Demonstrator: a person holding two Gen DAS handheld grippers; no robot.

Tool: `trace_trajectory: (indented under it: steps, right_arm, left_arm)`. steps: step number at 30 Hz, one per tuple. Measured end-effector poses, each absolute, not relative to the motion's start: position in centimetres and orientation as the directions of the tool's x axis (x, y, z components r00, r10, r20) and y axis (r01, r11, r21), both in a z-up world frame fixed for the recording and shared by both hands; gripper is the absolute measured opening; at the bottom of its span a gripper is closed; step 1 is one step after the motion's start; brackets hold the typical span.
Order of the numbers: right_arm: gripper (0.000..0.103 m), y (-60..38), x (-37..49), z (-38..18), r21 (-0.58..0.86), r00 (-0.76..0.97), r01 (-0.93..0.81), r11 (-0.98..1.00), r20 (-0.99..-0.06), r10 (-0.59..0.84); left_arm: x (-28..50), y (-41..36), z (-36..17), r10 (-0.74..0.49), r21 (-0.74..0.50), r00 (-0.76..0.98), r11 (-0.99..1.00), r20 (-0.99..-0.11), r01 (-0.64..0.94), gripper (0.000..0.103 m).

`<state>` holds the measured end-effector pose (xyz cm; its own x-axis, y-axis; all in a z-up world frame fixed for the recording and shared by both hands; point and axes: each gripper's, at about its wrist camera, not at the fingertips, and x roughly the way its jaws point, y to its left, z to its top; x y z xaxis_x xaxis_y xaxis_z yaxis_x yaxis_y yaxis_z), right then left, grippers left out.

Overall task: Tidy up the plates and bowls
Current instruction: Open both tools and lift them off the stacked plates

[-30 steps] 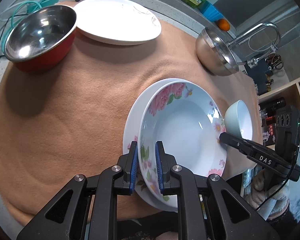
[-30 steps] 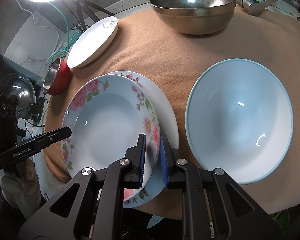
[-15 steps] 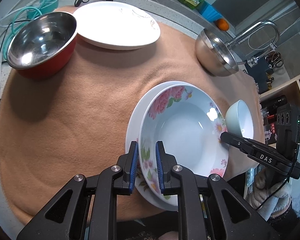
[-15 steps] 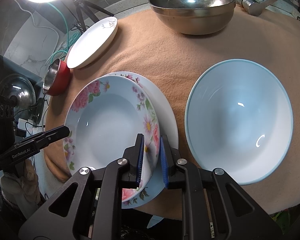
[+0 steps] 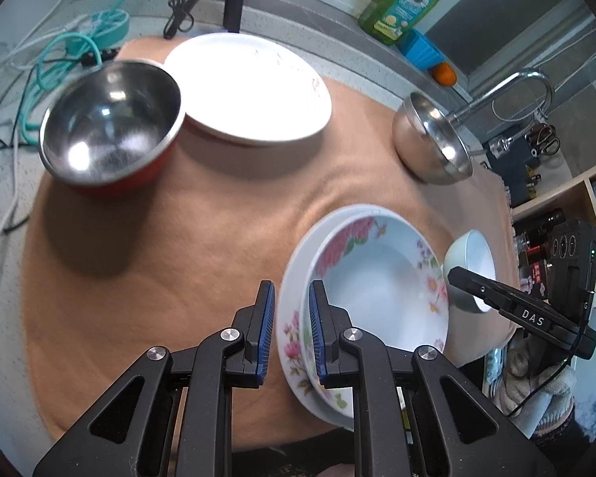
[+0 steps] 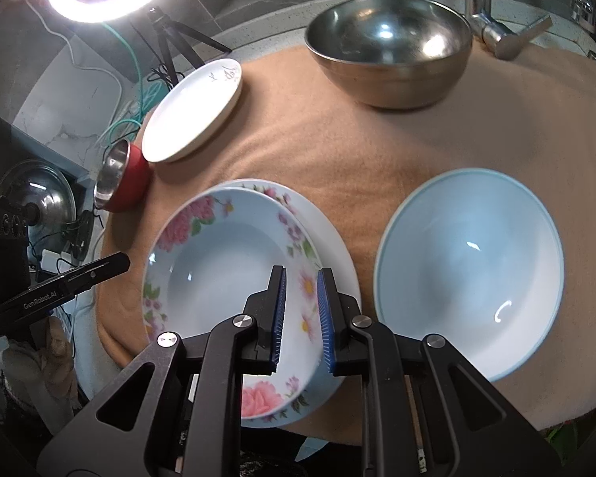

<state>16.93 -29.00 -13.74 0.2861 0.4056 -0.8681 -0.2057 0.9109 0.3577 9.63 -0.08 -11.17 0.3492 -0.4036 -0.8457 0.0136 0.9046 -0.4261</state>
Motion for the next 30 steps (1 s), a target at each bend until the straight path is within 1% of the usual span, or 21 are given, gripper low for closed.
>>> trace_trajectory:
  steps: [2, 4, 5, 16, 23, 25, 30]
  right_arm:
    - [0.018, -28.5, 17.4, -13.3, 0.367, 0.292, -0.213, 0.906, -0.861, 0.417]
    - [0.029, -27.9, 17.8, -12.8, 0.374, 0.298, -0.221, 0.901, -0.854, 0.427]
    - [0.030, -27.7, 18.0, -12.6, 0.376, 0.301, -0.224, 0.899, -0.851, 0.431]
    - [0.030, -24.0, 22.2, -10.9, 0.394, 0.332, -0.250, 0.885, -0.823, 0.460]
    - [0.030, -22.6, 24.9, -11.3, 0.406, 0.325, -0.242, 0.881, -0.822, 0.468]
    - [0.030, -22.2, 25.7, -11.5, 0.412, 0.321, -0.235, 0.881, -0.822, 0.470]
    - [0.030, -21.3, 27.7, -12.5, 0.438, 0.303, -0.209, 0.874, -0.821, 0.484]
  left_arm:
    - [10.2, 0.4, -10.8, -0.401, -0.425, 0.357, 0.905, -0.844, 0.013, 0.014]
    - [10.9, 1.0, -10.4, -0.398, -0.423, 0.365, 0.906, -0.842, 0.012, 0.014]
    - [11.3, 1.4, -10.2, -0.394, -0.419, 0.370, 0.908, -0.841, 0.013, 0.014]
    - [17.3, 5.0, -8.1, -0.326, -0.350, 0.424, 0.937, -0.845, 0.025, 0.014]
    - [20.9, 6.9, -8.4, -0.333, -0.358, 0.410, 0.934, -0.849, 0.018, 0.014]
    - [22.3, 7.4, -8.7, -0.336, -0.361, 0.402, 0.933, -0.852, 0.016, 0.018]
    - [25.2, 8.6, -9.7, -0.319, -0.346, 0.384, 0.938, -0.866, -0.003, 0.018]
